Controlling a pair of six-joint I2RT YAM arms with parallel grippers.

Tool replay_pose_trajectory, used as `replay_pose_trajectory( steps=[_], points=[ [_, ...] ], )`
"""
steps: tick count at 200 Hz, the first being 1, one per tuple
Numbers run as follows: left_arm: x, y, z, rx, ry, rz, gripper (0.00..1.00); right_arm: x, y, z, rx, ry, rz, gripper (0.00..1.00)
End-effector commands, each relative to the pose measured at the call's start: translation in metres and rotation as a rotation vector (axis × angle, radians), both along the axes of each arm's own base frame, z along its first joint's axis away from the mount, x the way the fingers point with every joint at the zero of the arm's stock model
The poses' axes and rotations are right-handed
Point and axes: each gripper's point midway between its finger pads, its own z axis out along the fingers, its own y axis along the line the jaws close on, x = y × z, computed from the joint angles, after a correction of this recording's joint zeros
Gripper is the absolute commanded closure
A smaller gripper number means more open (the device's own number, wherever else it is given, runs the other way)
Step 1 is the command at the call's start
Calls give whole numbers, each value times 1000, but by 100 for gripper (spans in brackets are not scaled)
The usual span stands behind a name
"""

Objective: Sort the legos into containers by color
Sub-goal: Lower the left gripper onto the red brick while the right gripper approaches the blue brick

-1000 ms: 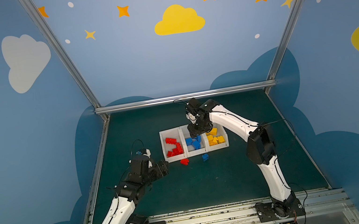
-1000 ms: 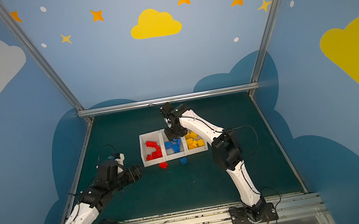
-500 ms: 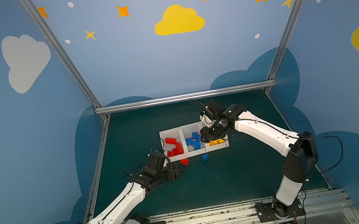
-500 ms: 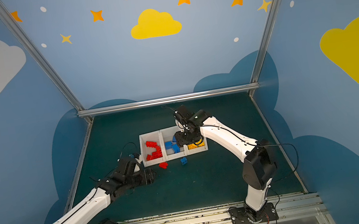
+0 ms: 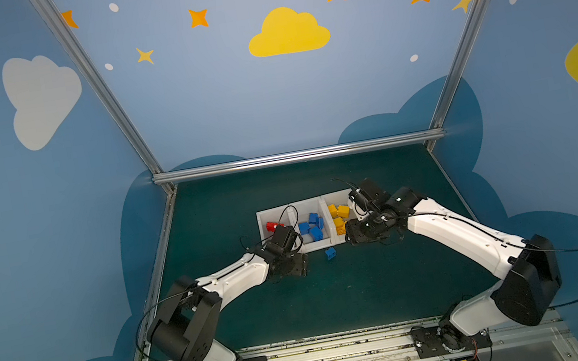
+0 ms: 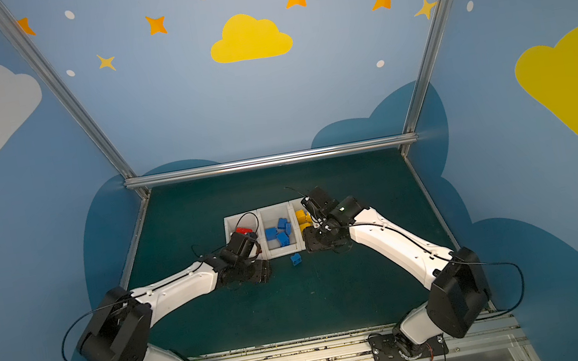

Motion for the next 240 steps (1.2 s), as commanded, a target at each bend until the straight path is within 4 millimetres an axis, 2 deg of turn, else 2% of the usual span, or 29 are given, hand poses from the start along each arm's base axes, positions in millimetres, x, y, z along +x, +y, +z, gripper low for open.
replay_pose_trajectory(
  steps=[1,41,89,132,170,213,240],
  points=[
    [8,0,-2,56,-3,-26,24,-2,-10,2,3,-18,-48,38],
    [16,3,-10,112,-2,-23,26,-6,-19,2,10,-23,-73,38],
    [20,1,-18,133,3,-40,27,-6,-18,1,19,-16,-80,38],
    [23,-2,-22,141,1,-64,39,-6,-18,0,19,-11,-85,38],
    [16,-2,-30,137,17,-80,58,-6,-19,-2,19,-12,-97,38],
    [7,0,-27,131,27,-81,62,-6,-17,-2,21,-4,-88,38],
    [-4,1,-13,93,19,-75,63,-6,-18,-1,15,-5,-85,38]
  ],
)
